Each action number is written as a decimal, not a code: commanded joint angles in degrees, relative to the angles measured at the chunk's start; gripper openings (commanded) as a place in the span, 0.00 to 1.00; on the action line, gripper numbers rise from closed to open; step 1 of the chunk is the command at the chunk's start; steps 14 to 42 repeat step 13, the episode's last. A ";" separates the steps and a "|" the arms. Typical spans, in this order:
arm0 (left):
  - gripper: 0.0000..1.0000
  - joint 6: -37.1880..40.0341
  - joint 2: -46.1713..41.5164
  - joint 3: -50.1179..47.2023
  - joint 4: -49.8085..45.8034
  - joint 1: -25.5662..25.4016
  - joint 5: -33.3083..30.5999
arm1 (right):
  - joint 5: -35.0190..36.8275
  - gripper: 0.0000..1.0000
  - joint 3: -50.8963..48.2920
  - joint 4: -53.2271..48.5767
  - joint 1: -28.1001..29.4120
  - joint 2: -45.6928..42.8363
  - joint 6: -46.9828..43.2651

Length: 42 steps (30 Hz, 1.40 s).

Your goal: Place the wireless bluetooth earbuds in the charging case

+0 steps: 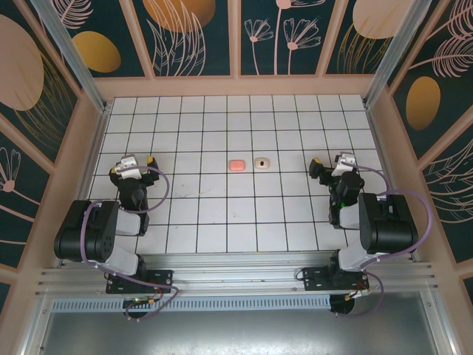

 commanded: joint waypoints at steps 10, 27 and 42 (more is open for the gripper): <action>0.99 0.92 -0.29 0.76 -0.33 0.29 5.06 | 1.00 0.99 -0.32 3.22 0.23 0.36 -0.95; 0.99 0.97 -0.27 0.76 -0.31 0.32 5.06 | 0.76 0.99 -0.35 3.29 0.09 0.41 -0.92; 0.99 0.97 -0.27 0.76 -0.31 0.32 5.06 | 0.76 0.99 -0.35 3.29 0.09 0.41 -0.92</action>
